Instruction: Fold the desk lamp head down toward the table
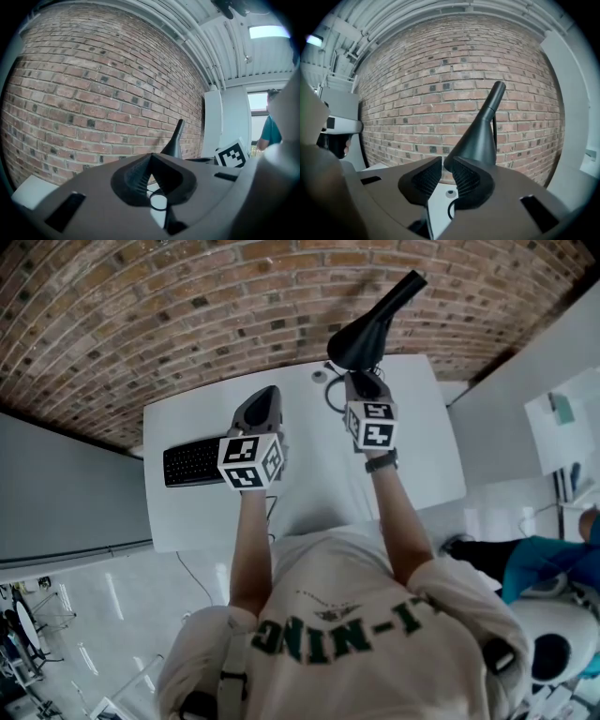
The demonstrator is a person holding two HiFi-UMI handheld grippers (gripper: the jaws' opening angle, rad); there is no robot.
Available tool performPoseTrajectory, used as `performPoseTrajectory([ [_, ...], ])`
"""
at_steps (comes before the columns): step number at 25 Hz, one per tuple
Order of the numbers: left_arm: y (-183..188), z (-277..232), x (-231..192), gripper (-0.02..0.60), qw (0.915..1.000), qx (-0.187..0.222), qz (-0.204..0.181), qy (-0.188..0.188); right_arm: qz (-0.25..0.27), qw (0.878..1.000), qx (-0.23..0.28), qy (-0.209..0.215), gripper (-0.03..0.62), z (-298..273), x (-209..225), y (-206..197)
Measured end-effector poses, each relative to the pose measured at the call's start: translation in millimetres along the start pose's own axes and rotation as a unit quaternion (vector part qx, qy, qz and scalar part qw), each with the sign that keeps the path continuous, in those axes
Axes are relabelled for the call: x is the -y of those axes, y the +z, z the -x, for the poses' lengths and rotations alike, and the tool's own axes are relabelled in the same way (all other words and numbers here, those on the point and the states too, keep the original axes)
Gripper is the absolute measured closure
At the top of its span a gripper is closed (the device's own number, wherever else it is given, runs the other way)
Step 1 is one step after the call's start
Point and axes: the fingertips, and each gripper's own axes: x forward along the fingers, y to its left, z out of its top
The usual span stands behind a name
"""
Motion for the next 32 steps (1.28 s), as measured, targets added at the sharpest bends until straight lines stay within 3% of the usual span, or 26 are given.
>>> performPoseTrajectory([
  [7, 5.2, 5.9, 8.6, 0.581, 0.9993, 0.002, -0.037, 0.008, 0.002, 0.998, 0.046, 0.040, 0.553, 36.8, -25.2, 28.0],
  [15, 18.4, 15.9, 14.6, 0.581, 0.9989, 0.022, -0.040, 0.015, 0.001, 0.994, 0.091, 0.068, 0.582, 70.2, -47.1, 53.3],
  [32, 16.4, 22.5, 17.0, 0.581, 0.9976, 0.028, -0.052, 0.036, -0.010, 0.992, 0.105, 0.074, 0.591, 82.3, -37.6, 52.1],
])
